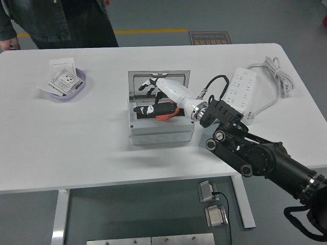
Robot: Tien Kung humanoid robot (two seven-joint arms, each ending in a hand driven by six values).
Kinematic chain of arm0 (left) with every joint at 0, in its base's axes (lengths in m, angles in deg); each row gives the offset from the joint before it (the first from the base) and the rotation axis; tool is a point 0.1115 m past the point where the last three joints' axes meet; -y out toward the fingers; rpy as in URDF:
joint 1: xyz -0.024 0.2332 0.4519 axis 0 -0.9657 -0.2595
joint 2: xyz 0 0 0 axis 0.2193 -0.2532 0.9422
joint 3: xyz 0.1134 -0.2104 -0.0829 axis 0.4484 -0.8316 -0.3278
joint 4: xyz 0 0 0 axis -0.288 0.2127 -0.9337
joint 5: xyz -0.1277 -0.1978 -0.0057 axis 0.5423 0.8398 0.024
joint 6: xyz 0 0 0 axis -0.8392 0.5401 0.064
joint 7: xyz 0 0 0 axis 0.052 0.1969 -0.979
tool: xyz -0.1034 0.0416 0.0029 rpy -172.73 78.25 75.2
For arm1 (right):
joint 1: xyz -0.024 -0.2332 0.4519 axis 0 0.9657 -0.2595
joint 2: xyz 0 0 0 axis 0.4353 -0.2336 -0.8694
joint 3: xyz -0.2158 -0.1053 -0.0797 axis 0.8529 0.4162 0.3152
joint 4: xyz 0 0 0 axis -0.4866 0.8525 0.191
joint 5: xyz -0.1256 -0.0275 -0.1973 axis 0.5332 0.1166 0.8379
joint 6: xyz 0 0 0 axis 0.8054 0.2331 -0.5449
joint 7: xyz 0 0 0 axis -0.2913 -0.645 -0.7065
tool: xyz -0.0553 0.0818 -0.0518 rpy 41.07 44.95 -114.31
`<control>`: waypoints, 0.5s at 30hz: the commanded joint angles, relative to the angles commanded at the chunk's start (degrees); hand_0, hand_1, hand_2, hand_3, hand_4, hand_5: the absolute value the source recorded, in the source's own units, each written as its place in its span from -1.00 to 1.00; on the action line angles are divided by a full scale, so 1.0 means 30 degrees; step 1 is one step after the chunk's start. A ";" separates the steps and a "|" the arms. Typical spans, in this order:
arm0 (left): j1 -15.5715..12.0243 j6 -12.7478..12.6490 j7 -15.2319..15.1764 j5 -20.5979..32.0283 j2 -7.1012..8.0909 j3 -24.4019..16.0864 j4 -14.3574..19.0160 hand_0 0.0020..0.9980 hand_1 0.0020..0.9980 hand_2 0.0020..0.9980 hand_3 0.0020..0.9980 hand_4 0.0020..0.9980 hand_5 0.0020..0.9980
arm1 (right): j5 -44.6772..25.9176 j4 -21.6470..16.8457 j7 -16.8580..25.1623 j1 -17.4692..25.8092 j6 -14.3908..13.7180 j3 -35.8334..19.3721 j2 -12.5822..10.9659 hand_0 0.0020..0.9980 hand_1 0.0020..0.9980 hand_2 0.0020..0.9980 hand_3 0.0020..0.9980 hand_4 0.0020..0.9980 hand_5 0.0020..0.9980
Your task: Pick up the cylinder from the cube,place it in the box,flap close box
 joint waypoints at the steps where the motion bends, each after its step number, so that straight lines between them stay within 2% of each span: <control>1: -0.0009 0.0002 0.0006 0.0028 -0.0005 0.0022 0.0000 0.19 0.33 0.22 0.20 0.34 -0.43 | 0.0015 -0.0477 -0.0104 0.0121 0.0128 -0.0318 -0.0106 -0.02 -0.23 0.15 0.41 0.92 0.21; 9: -0.0022 -0.0009 0.0028 0.0400 0.0010 0.0322 0.0000 0.19 0.33 0.22 0.20 0.34 -0.44 | -0.0101 -0.3850 -0.0385 0.0566 0.0486 -0.2209 -0.0558 -0.05 -0.23 0.17 0.41 0.92 0.21; 15: 0.0002 -0.0004 0.0054 0.0524 -0.0012 0.0424 0.0000 0.19 0.33 0.22 0.20 0.33 -0.44 | -0.0055 -0.4594 -0.0371 0.0619 0.0477 -0.3439 -0.0695 -0.05 -0.22 0.19 0.43 0.92 0.21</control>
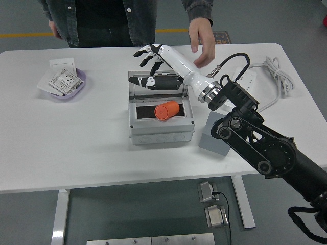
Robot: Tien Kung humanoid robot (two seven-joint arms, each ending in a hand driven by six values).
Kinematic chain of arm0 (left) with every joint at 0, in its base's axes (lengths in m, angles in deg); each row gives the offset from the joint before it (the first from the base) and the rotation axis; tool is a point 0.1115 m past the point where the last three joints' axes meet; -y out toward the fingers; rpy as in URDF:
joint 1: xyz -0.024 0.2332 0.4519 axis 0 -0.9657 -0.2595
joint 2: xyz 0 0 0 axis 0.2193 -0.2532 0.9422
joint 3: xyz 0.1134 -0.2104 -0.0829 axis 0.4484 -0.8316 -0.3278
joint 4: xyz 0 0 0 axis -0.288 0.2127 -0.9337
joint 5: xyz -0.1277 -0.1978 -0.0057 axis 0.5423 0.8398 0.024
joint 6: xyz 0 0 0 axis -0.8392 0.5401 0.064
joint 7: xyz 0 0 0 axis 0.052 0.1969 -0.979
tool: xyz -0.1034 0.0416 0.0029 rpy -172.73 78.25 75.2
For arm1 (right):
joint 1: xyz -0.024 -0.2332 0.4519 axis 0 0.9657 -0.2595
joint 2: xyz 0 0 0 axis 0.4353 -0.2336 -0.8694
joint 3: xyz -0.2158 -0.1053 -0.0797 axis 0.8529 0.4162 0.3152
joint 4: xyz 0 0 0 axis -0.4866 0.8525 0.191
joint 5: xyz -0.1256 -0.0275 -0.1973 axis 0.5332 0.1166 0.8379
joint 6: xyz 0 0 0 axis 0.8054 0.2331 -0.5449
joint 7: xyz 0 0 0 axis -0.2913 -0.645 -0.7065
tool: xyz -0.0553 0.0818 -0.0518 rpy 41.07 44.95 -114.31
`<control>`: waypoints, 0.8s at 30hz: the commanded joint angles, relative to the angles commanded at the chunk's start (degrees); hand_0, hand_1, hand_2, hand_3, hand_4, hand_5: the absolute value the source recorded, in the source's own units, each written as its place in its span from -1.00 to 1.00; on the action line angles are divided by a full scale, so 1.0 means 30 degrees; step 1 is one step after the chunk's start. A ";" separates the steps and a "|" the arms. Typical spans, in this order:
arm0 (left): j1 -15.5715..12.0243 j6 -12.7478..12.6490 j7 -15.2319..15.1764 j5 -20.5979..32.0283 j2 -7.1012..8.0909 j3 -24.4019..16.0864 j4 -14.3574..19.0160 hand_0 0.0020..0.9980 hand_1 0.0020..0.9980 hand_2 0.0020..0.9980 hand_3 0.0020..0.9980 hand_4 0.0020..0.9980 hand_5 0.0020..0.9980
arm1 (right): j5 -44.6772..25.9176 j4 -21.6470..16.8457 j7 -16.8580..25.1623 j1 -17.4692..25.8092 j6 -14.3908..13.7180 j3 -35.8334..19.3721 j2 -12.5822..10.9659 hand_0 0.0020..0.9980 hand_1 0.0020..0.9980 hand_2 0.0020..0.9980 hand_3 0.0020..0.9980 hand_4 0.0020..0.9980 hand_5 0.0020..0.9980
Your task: Pick up the cylinder from the cube,place it in the box,flap close box
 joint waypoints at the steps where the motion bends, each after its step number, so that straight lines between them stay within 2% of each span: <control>1: -0.0004 0.0002 0.0003 -0.0012 0.0001 -0.0011 0.0000 0.19 0.33 0.22 0.20 0.33 -0.44 | 0.0001 -0.0061 0.0005 -0.0032 -0.0001 -0.0150 -0.0038 -0.05 -0.22 0.19 0.43 0.92 0.21; 6: -0.0008 0.0003 0.0016 -0.0118 0.0012 -0.0137 0.0000 0.19 0.32 0.22 0.20 0.34 -0.44 | -0.0038 -0.0006 0.0059 -0.0276 -0.0023 -0.0640 -0.0186 -0.05 -0.21 0.20 0.43 0.92 0.22; 10: 0.0025 0.0006 0.0017 -0.0076 -0.0003 -0.0110 0.0000 0.19 0.32 0.22 0.20 0.34 -0.44 | -0.0052 0.0566 0.0119 -0.0530 -0.0016 -0.0549 -0.0150 -0.05 -0.21 0.19 0.43 0.92 0.23; 20: 0.0107 0.0027 0.0050 -0.0155 -0.0011 -0.0166 0.0000 0.19 0.32 0.21 0.20 0.34 -0.44 | -0.0151 0.2754 0.0295 -0.1542 0.0402 -0.0150 0.0205 -0.01 -0.17 0.20 0.43 0.91 0.25; 21: 0.0114 0.0028 0.0054 -0.0177 -0.0007 -0.0185 0.0000 0.19 0.32 0.21 0.20 0.34 -0.43 | -0.0139 0.3079 0.0330 -0.1683 0.0414 -0.0089 0.0223 0.24 0.20 0.26 0.42 0.89 0.25; 24: 0.0163 0.0035 0.0064 -0.0231 0.0006 -0.0211 0.0000 0.19 0.32 0.21 0.20 0.34 -0.43 | -0.0251 0.4437 0.0560 -0.2423 0.0444 0.0368 0.0282 0.24 0.20 0.26 0.42 0.89 0.25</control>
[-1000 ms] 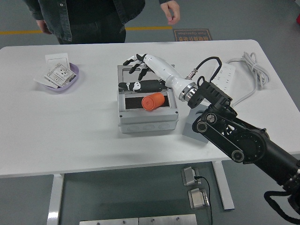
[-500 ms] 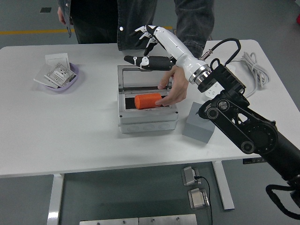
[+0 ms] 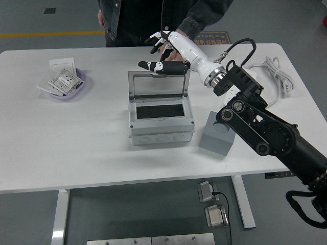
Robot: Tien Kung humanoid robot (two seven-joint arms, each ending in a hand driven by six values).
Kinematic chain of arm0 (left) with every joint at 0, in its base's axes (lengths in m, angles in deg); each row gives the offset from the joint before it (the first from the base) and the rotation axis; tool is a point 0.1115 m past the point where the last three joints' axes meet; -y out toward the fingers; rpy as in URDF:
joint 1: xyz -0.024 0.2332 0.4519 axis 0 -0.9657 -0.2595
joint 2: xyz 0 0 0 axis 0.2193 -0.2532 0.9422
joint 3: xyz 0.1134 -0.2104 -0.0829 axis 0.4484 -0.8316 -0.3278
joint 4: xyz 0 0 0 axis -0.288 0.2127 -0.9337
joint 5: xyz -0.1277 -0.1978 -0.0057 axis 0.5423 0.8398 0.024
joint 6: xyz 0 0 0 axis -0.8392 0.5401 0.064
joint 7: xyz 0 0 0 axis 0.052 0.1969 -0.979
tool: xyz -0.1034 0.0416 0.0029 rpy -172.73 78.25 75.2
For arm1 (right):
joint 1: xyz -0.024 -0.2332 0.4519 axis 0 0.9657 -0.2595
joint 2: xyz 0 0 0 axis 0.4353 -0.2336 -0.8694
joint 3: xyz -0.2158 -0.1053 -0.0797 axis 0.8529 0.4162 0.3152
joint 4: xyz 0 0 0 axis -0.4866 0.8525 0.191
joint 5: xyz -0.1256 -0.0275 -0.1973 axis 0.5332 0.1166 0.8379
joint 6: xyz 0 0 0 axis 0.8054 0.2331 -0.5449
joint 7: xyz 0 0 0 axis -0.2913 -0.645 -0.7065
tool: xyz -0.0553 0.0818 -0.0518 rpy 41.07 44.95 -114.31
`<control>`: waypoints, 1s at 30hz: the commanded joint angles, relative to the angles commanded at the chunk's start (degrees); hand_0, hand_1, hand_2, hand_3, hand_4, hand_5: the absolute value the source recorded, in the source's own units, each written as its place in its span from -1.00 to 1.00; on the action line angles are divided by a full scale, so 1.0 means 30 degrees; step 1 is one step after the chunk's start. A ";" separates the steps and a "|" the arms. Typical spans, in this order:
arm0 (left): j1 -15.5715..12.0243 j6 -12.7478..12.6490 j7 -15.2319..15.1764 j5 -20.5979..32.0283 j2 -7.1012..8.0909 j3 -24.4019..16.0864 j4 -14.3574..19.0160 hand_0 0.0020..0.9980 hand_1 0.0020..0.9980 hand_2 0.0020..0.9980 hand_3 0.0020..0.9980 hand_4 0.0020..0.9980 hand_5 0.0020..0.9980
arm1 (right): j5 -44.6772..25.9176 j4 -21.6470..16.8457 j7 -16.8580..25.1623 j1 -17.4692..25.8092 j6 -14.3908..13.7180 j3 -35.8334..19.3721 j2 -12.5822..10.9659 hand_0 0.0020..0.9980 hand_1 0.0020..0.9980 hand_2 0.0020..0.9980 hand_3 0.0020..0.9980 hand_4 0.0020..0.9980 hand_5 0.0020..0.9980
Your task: Pick up the cylinder from the cube,place it in the box,flap close box
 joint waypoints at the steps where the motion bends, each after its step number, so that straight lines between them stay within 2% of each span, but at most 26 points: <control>1: 0.0019 0.0003 0.0001 -0.0015 0.0003 -0.0004 0.0000 0.19 0.32 0.21 0.20 0.34 -0.43 | -0.0075 0.0453 0.0073 -0.0236 0.0010 0.0159 0.0014 0.24 0.20 0.26 0.42 0.89 0.25; 2: 0.0042 0.0007 0.0002 -0.0039 0.0005 -0.0011 0.0000 0.19 0.32 0.21 0.20 0.34 -0.43 | -0.0201 0.0957 0.0157 -0.0488 0.0021 0.0319 0.0033 0.24 0.20 0.26 0.42 0.89 0.25; 3: 0.0058 0.0011 0.0003 -0.0055 0.0008 -0.0012 0.0000 0.18 0.32 0.22 0.20 0.34 -0.43 | -0.0290 0.1390 0.0219 -0.0668 0.0025 0.0416 0.0054 0.43 0.29 0.30 0.37 0.88 0.27; 8: 0.0098 0.0026 0.0014 -0.0204 0.0010 -0.0109 0.0000 0.18 0.32 0.22 0.20 0.34 -0.43 | -0.0442 0.3668 0.0311 -0.1473 0.0260 0.0607 0.0195 0.43 0.29 0.30 0.37 0.88 0.27; 9: 0.0097 0.0029 0.0018 -0.0254 0.0011 -0.0150 0.0000 0.18 0.32 0.22 0.20 0.34 -0.42 | -0.0430 0.4118 0.0281 -0.1588 0.0317 0.0628 0.0220 0.50 0.33 0.32 0.37 0.87 0.28; 11: 0.0095 0.0031 0.0019 -0.0334 0.0013 -0.0224 0.0000 0.18 0.32 0.22 0.20 0.34 -0.42 | -0.0436 0.4941 0.0247 -0.1735 0.0389 0.0681 0.0259 0.50 0.33 0.32 0.37 0.87 0.28; 14: 0.0102 0.0031 0.0011 -0.0403 0.0017 -0.0281 0.0000 0.18 0.32 0.22 0.20 0.34 -0.42 | -0.0444 0.5830 0.0229 -0.1813 0.0409 0.0853 0.0333 0.50 0.33 0.32 0.37 0.87 0.28; 15: 0.0108 0.0029 0.0006 -0.0404 0.0016 -0.0284 0.0000 0.18 0.32 0.22 0.20 0.34 -0.42 | -0.0438 0.6008 0.0223 -0.1812 0.0403 0.0930 0.0358 0.55 0.41 0.39 0.40 0.87 0.30; 23: 0.0190 0.0031 -0.0017 -0.0396 -0.0026 -0.0229 0.0000 0.18 0.32 0.22 0.20 0.34 -0.42 | -0.0322 0.7186 0.0403 -0.1576 0.0234 0.1524 0.0606 0.59 0.42 0.41 0.40 0.86 0.32; 27: 0.0175 0.0027 -0.0020 -0.0437 -0.0035 -0.0263 0.0000 0.18 0.32 0.22 0.20 0.34 -0.42 | -0.0100 0.7051 0.0431 -0.1410 0.0186 0.1582 0.0541 0.59 0.42 0.41 0.40 0.86 0.32; 30: 0.0144 0.0017 -0.0020 -0.0490 -0.0036 -0.0332 0.0000 0.18 0.32 0.22 0.20 0.34 -0.42 | 0.0156 0.6381 0.0410 -0.1190 0.0129 0.1646 0.0375 0.59 0.42 0.41 0.40 0.86 0.32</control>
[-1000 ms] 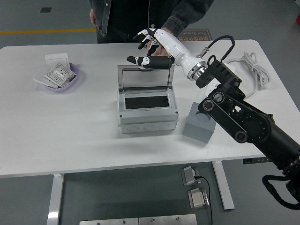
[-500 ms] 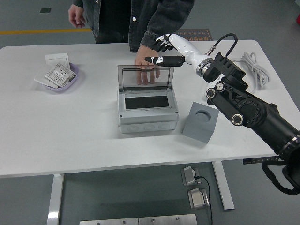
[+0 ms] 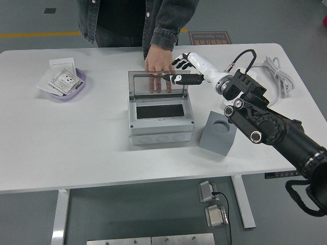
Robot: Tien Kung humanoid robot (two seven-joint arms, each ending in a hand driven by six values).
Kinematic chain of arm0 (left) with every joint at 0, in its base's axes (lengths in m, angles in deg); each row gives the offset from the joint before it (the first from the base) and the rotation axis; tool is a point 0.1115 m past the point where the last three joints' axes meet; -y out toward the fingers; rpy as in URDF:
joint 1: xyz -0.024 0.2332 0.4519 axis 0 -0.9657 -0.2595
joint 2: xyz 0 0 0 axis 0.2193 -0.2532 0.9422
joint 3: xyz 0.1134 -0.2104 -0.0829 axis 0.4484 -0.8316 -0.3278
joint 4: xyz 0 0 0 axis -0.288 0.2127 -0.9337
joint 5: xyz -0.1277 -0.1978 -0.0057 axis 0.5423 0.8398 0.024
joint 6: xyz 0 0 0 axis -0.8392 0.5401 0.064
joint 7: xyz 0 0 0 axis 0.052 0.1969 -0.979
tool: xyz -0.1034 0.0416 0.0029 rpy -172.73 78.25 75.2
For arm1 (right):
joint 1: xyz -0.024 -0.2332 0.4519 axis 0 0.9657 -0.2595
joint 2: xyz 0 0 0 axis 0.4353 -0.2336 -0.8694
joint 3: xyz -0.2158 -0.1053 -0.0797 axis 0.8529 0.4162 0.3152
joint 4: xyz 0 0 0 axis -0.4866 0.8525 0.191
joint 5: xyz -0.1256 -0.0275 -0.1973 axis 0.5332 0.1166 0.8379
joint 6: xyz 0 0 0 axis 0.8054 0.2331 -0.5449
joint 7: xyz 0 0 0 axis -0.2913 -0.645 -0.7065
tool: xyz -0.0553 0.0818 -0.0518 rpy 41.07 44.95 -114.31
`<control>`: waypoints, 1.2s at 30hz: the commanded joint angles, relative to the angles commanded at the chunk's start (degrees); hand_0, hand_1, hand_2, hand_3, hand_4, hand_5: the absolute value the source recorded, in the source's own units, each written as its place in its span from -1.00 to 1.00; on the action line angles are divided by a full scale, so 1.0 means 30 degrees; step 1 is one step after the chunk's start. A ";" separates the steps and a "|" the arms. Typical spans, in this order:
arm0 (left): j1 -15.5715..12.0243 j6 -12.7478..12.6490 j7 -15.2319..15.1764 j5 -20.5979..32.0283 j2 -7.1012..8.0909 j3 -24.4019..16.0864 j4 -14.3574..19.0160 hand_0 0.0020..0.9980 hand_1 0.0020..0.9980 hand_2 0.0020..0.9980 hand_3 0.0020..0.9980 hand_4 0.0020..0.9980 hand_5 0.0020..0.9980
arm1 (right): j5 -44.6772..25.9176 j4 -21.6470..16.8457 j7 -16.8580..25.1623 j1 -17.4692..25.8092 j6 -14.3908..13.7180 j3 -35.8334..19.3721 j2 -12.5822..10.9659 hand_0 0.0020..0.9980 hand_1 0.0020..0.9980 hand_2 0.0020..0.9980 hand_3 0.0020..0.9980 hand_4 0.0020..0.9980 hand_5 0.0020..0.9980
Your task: Pick up the cylinder from the cube,place it in the box,flap close box
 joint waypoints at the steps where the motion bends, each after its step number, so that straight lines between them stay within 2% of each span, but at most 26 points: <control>1: -0.0007 -0.0002 -0.0001 0.0002 -0.0003 -0.0004 0.0000 0.18 0.32 0.22 0.20 0.34 -0.42 | 0.0085 -0.0226 -0.0014 0.0067 -0.0023 0.0034 -0.0056 0.59 0.42 0.41 0.40 0.86 0.32; 14: -0.0077 -0.0024 -0.0018 -0.0004 -0.0056 -0.0083 0.0000 0.18 0.32 0.22 0.20 0.34 -0.42 | 0.1109 -0.3465 -0.0318 0.0992 -0.0190 0.1031 -0.1111 0.54 0.40 0.40 0.40 0.87 0.35; 36: -0.0128 -0.0076 -0.0086 0.0274 -0.0066 0.0105 0.0000 0.18 0.32 0.22 0.20 0.34 -0.41 | 0.1960 -0.7409 -0.0986 0.2535 -0.0191 0.1982 -0.2847 0.39 0.35 0.40 0.38 0.85 0.35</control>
